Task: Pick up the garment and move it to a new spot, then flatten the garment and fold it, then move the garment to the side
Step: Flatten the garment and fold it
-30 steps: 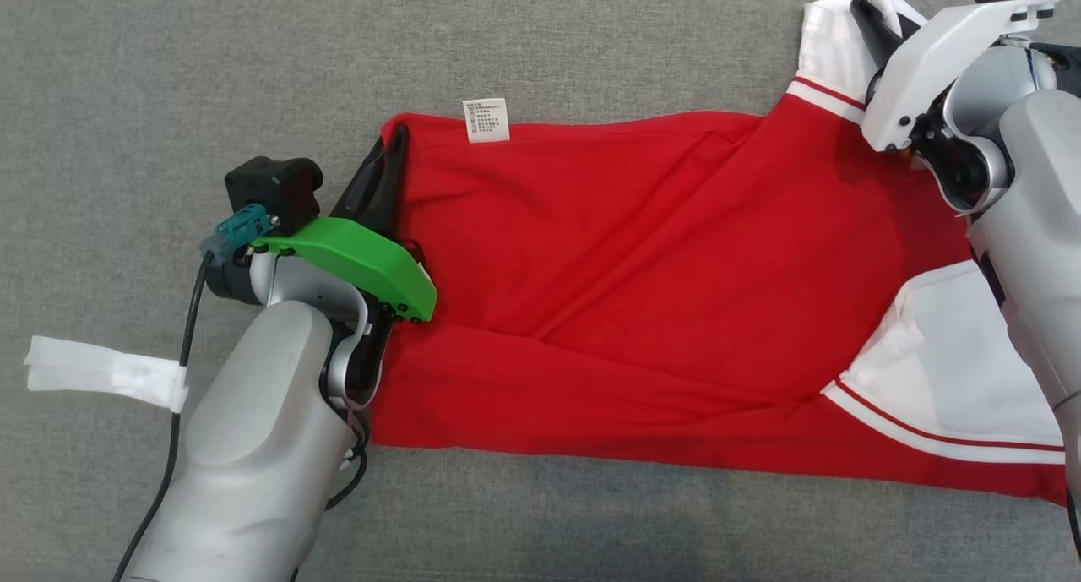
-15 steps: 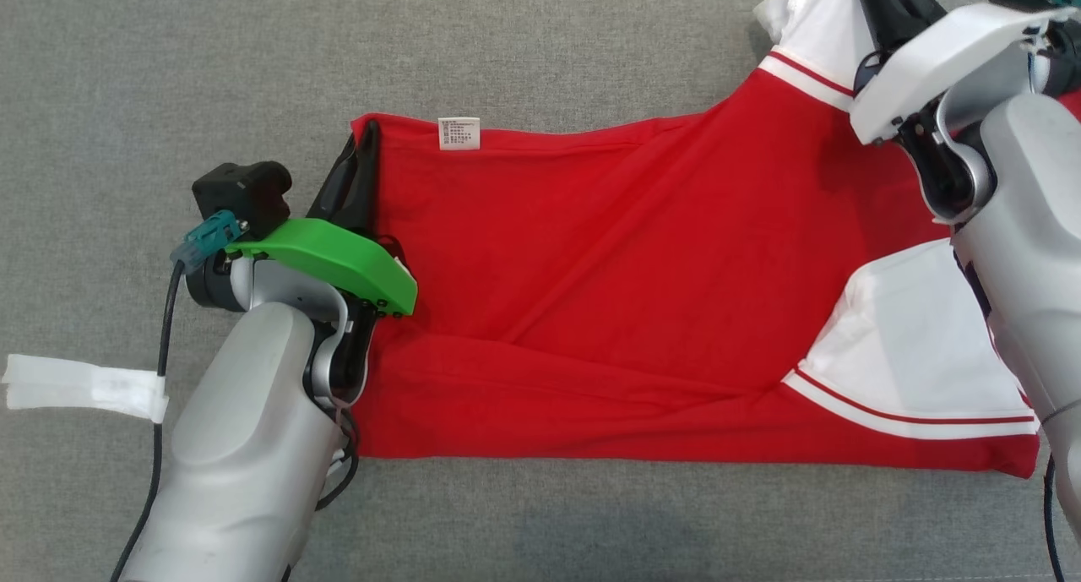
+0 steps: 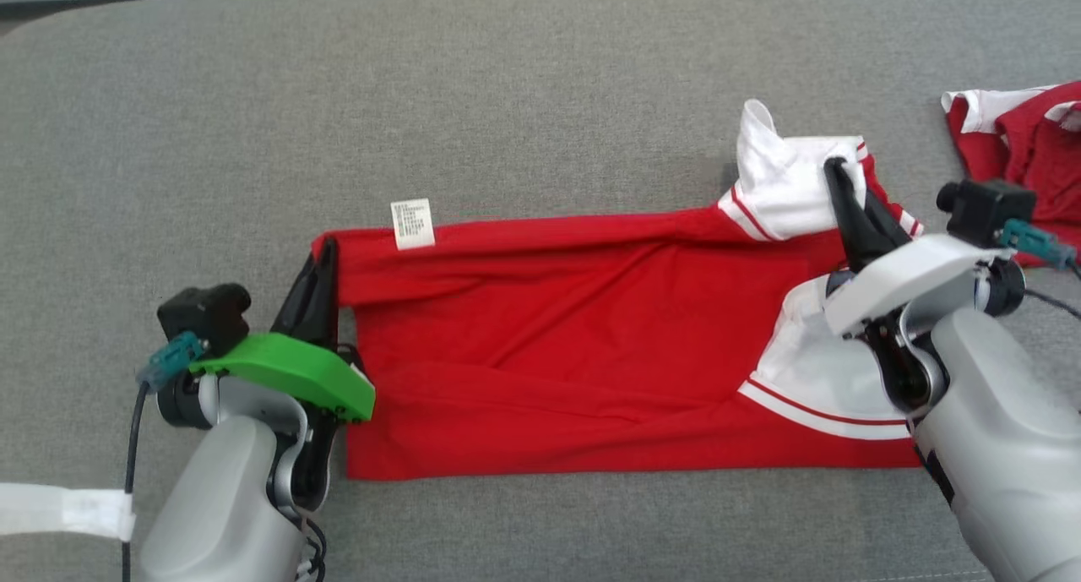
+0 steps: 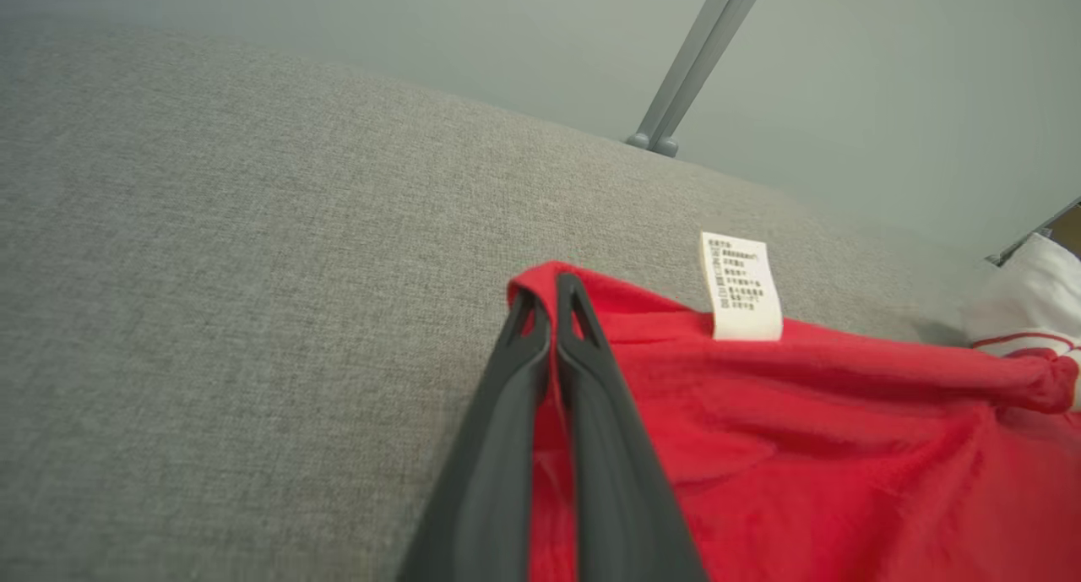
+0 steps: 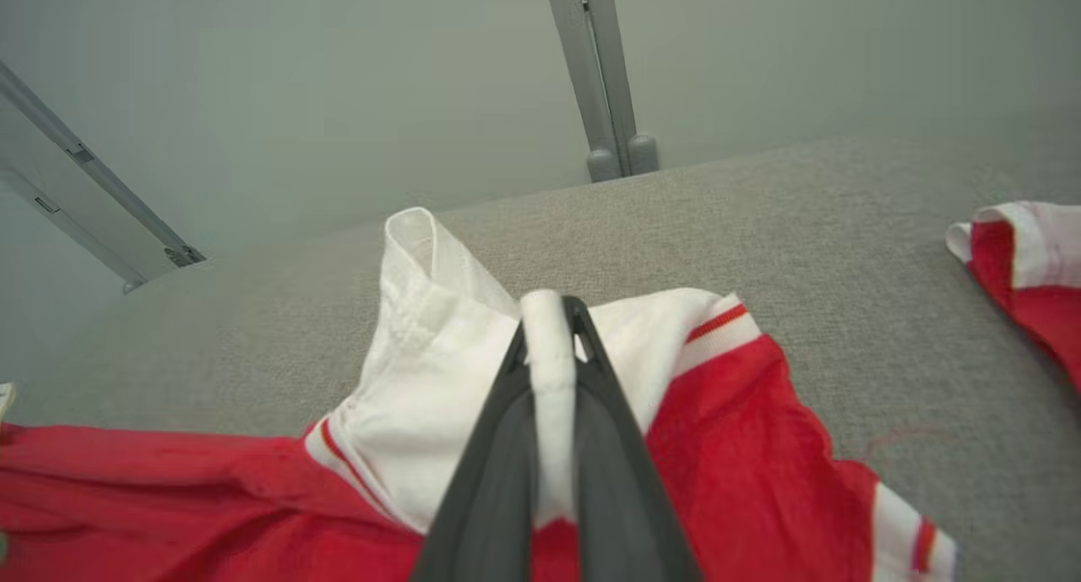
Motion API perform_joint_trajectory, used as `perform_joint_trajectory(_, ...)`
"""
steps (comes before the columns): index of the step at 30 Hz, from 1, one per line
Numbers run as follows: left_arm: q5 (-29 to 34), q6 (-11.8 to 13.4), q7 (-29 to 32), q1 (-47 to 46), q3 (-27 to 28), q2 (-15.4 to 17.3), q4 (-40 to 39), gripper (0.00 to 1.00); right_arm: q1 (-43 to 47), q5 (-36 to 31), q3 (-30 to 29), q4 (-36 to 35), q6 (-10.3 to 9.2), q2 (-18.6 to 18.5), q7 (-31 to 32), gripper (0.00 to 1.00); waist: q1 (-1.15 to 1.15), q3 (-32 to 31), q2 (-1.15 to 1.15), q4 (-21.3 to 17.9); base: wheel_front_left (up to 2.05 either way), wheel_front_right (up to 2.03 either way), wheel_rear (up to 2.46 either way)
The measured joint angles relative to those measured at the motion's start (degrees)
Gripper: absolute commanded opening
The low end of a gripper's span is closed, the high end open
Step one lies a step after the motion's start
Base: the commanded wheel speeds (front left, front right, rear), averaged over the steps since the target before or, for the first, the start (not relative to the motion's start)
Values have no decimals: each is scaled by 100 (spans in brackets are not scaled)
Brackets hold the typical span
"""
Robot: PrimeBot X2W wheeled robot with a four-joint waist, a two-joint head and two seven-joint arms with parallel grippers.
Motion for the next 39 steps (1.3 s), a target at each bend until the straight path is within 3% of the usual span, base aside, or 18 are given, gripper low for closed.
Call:
perform_joint_trajectory(13,-155,162,0,1641,209,92,-887,0,1841,29,-876,-1269,-100,142,29,0,0,-813,0,-307,0,0,0)
perform_joint_trajectory(22,-313,288,156,2388,56,99,-1037,0,2757,-58,-966,-1469,-137,248,33,0,0,-1067,0,-420,0,0,0)
perform_joint_trajectory(23,-314,299,198,2416,43,104,-1044,0,2814,-59,-975,-1484,-136,278,34,13,0,-1085,0,-424,0,0,0)
perform_joint_trajectory(24,-313,330,212,2440,22,115,-1051,7,2866,-59,-990,-1485,-136,292,34,32,0,-1099,0,-427,0,0,0)
perform_joint_trajectory(25,-310,338,219,2458,11,125,-1058,22,2928,-59,-1009,-1475,-136,291,34,45,0,-1113,0,-428,0,0,0)
perform_joint_trajectory(26,-305,344,261,2471,1,137,-1059,39,2981,-59,-1015,-1449,-136,290,34,91,0,-1125,0,-428,0,0,0)
perform_joint_trajectory(27,-294,346,264,2483,-4,155,-1063,69,3043,-66,-1018,-1444,-136,292,34,100,0,-1138,0,-429,0,0,0)
perform_joint_trajectory(28,-293,369,278,2488,-4,175,-1082,99,3088,-68,-1022,-1432,-136,302,34,100,0,-1153,0,-432,0,0,0)
perform_joint_trajectory(39,-291,584,302,2875,241,431,-1430,100,3514,-75,-1405,-1412,-151,210,34,100,0,-1271,0,-494,0,0,0)
